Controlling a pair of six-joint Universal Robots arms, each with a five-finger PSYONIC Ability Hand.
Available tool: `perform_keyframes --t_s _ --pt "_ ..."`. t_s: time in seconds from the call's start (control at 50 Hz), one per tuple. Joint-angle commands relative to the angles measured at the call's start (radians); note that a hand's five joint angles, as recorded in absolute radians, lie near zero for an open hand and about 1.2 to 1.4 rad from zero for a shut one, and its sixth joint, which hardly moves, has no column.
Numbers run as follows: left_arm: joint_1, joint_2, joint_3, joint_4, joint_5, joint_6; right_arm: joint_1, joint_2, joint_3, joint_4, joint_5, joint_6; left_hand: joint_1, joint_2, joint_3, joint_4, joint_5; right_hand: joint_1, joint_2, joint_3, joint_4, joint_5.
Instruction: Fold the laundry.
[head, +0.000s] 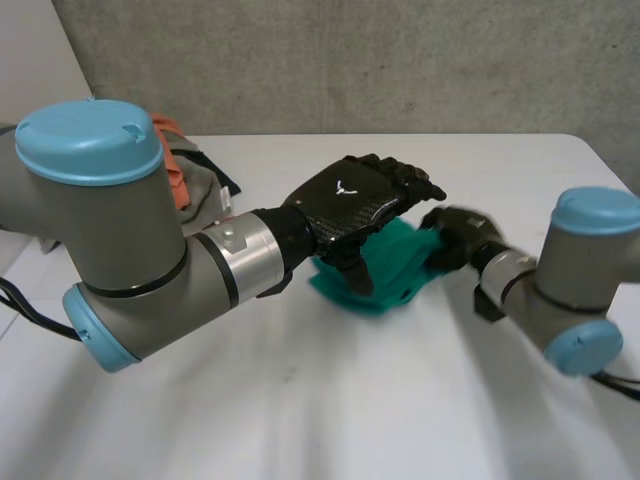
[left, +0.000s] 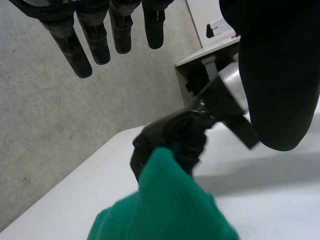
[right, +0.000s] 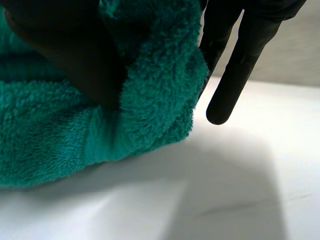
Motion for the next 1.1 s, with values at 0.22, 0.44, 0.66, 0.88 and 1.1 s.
perform_keyframes --t_s 0.22,0.44,0.66,0.88,1.1 --pt "-0.016 0.046 0.027 0.001 -0.014 -0.048 -0.297 0.366 -0.608 0.084 0.230 0.009 0.003 0.002 -0.002 0.001 -0.018 0.524 0.283 0.271 0.201 0.268" --pt "-0.059 0.043 0.058 0.007 -0.043 -0.055 -0.439 0.623 -1.121 0.327 0.159 -0.028 0.003 0.002 -0.002 0.001 -0.018 0.524 0.283 0.271 0.201 0.268" --pt "-0.062 0.032 0.058 0.007 -0.057 -0.055 -0.504 0.653 -1.164 0.332 0.190 -0.106 0.003 0.002 -0.002 0.001 -0.018 0.524 0.283 0.271 0.201 0.268" --pt "-0.060 0.037 0.058 0.007 -0.058 -0.056 -0.515 0.531 -0.998 0.334 0.202 -0.242 -0.003 -0.003 -0.008 -0.005 -0.024 -0.697 -0.939 -0.950 -1.021 -0.953" --pt "-0.049 0.046 0.052 0.010 -0.075 -0.055 -0.505 0.186 -0.617 0.034 0.336 -0.765 0.000 -0.001 -0.005 -0.002 -0.021 -0.697 -0.939 -0.950 -1.021 -0.953"
